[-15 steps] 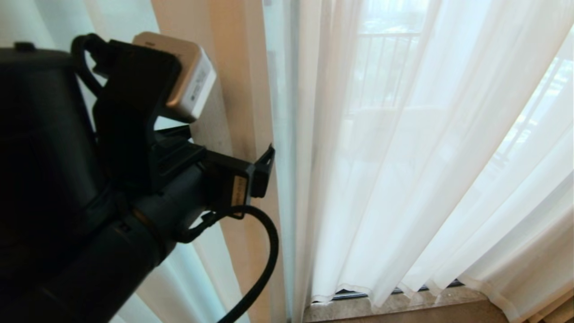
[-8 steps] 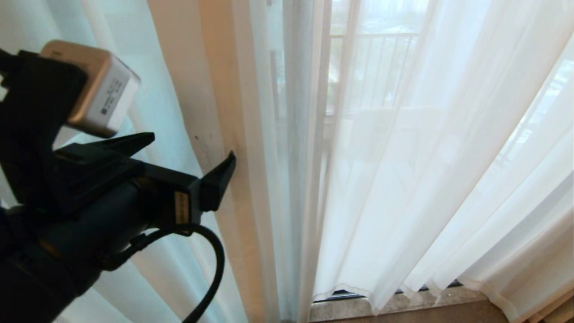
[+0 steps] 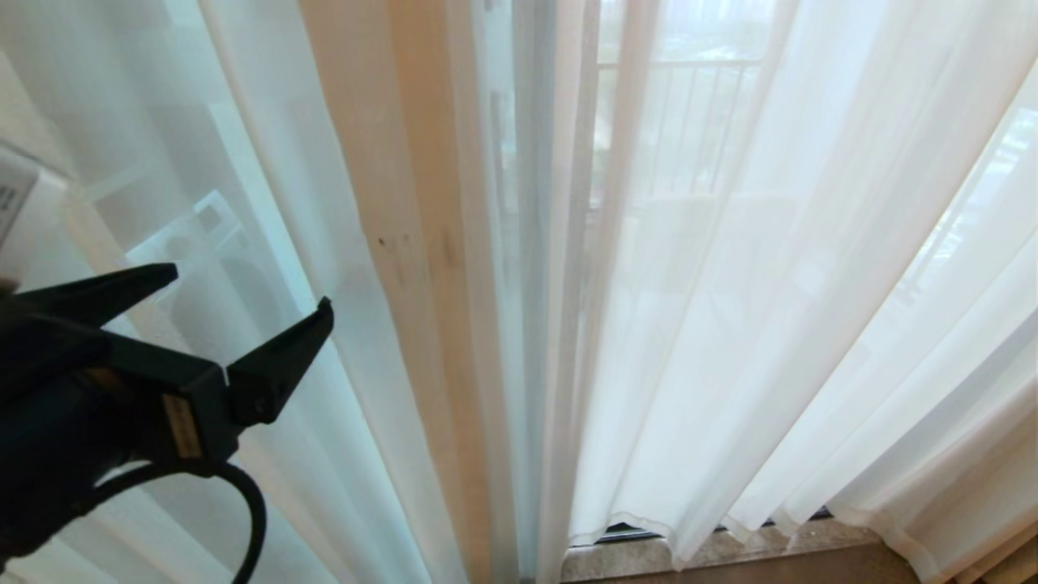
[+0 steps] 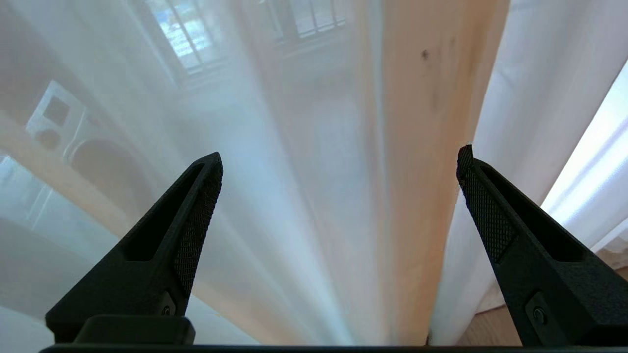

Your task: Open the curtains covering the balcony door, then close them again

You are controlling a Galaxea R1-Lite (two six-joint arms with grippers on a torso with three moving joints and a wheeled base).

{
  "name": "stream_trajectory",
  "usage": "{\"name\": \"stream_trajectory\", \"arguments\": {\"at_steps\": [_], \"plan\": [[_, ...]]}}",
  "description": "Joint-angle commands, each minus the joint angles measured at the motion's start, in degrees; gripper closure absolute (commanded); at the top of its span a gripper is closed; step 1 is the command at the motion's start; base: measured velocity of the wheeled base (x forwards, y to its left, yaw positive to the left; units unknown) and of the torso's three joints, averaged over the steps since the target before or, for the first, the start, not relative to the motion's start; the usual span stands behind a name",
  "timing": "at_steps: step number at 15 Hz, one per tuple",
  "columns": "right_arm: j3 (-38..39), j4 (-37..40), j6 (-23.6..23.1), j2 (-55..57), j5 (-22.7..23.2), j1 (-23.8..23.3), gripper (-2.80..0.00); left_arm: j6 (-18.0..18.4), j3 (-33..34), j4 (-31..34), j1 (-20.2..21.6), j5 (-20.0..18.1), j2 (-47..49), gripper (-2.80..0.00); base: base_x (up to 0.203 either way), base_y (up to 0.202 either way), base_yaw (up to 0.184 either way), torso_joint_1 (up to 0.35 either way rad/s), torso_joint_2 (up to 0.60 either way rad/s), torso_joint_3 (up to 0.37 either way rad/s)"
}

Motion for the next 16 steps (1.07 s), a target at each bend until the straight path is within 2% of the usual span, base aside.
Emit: {"name": "stream_trajectory", "arguments": {"at_steps": [1, 4, 5, 8, 14, 16], "plan": [[0.0, -0.05, -0.03, 0.01, 0.07, 0.0, 0.0, -0.05, 1.37, -0.25, 0.1, 0.21, -2.33, -2.8, 0.0, 0.0, 0.0, 0.0, 0.0, 0.0], [0.0, -0.05, -0.03, 0.09, -0.01, 0.0, 0.0, -1.43, 2.07, -0.5, 0.27, -0.07, -2.4, -2.8, 0.0, 0.0, 0.0, 0.0, 0.0, 0.0], [0.0, -0.05, -0.03, 0.0, -0.01, 0.0, 0.0, -1.78, 2.07, -0.5, 0.42, -0.07, -2.32, 0.0, 0.0, 0.0, 0.0, 0.0, 0.0, 0.0], [0.0, -0.05, -0.03, 0.02, 0.02, 0.0, 0.0, -1.99, 1.96, -0.42, 1.09, -0.42, -1.85, 0.0, 0.0, 0.0, 0.0, 0.0, 0.0, 0.0], [0.0, -0.05, -0.03, 0.0, 0.0, 0.0, 0.0, -2.08, 2.08, -0.25, 5.9, -3.02, -1.61, 0.0, 0.0, 0.0, 0.0, 0.0, 0.0, 0.0], [0.0, -0.05, -0.03, 0.0, -0.01, 0.0, 0.0, -2.04, 2.02, -0.18, 9.1, -5.02, -1.68, 0.0, 0.0, 0.0, 0.0, 0.0, 0.0, 0.0]]}}
